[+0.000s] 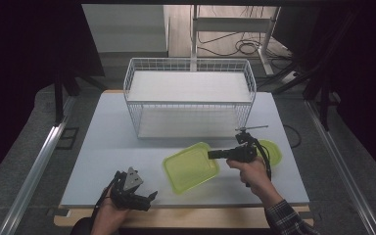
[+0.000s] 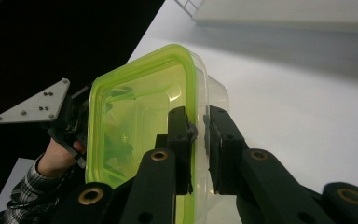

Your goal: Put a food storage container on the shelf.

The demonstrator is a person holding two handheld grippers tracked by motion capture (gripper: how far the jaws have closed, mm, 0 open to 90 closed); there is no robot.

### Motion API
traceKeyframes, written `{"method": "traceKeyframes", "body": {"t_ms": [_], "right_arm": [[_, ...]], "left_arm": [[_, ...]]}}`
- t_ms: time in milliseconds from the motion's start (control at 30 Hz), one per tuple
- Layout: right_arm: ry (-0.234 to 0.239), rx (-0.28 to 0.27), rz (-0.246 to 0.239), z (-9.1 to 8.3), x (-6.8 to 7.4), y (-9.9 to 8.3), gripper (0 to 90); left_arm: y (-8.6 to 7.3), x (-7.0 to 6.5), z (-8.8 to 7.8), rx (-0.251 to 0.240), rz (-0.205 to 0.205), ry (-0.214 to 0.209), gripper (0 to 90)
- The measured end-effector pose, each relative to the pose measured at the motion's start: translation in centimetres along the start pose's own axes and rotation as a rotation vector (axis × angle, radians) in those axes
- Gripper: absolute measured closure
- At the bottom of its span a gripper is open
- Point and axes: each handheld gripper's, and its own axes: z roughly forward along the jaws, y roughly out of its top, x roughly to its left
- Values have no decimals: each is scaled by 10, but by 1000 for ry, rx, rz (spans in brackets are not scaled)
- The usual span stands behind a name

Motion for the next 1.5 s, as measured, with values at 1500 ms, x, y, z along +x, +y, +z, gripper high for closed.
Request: {"method": "traceKeyframes", "body": {"t_ms": [1500], "right_arm": [[14,-171,-7,-39,30,77,802]], "left_arm": [[0,3,-4,-78,-44,-78,19]]}}
